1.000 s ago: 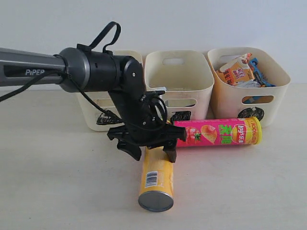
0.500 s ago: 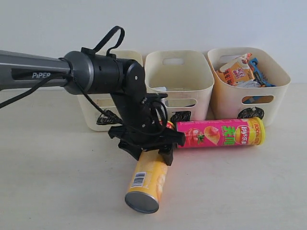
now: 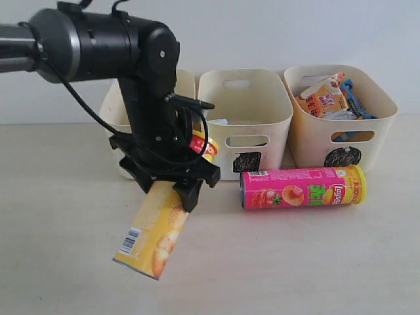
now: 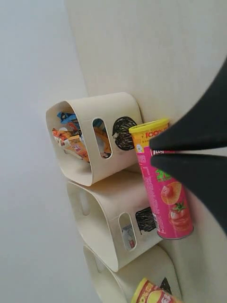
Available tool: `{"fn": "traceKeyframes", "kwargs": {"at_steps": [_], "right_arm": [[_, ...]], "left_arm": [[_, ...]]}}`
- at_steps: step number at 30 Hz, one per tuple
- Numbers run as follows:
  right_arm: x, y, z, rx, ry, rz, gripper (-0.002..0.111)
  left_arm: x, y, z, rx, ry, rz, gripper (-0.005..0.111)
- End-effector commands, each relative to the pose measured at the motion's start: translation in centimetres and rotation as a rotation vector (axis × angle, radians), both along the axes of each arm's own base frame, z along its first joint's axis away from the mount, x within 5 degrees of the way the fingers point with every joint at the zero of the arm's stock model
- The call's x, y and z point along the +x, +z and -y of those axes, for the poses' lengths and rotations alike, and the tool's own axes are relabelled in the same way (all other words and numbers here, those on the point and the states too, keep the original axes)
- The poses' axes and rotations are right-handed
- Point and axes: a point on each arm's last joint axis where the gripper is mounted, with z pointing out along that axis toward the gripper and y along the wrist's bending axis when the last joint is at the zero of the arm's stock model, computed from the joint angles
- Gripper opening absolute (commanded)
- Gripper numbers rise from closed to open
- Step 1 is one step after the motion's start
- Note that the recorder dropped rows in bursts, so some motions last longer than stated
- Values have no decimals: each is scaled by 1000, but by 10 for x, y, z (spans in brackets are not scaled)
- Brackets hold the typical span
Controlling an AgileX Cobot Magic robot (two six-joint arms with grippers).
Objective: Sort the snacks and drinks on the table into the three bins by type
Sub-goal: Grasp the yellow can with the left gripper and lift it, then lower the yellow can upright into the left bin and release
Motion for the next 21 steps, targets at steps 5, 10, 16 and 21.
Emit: {"fn": "traceKeyframes", "kwargs": {"at_steps": [5,10,16,21], "right_arm": [[0,-1,0,-1,3,1,0],[0,-1,0,-1,3,1,0],[0,-1,0,-1,3,1,0],[0,-1,0,5,3,0,0]], "left_arm": [[-14,80,-28,-3,1,222,4],[-5,115,-50,-63,104,427,4],[26,140,-57,-262,112,738,4],[39,157,-50,-337,22,982,4]]}}
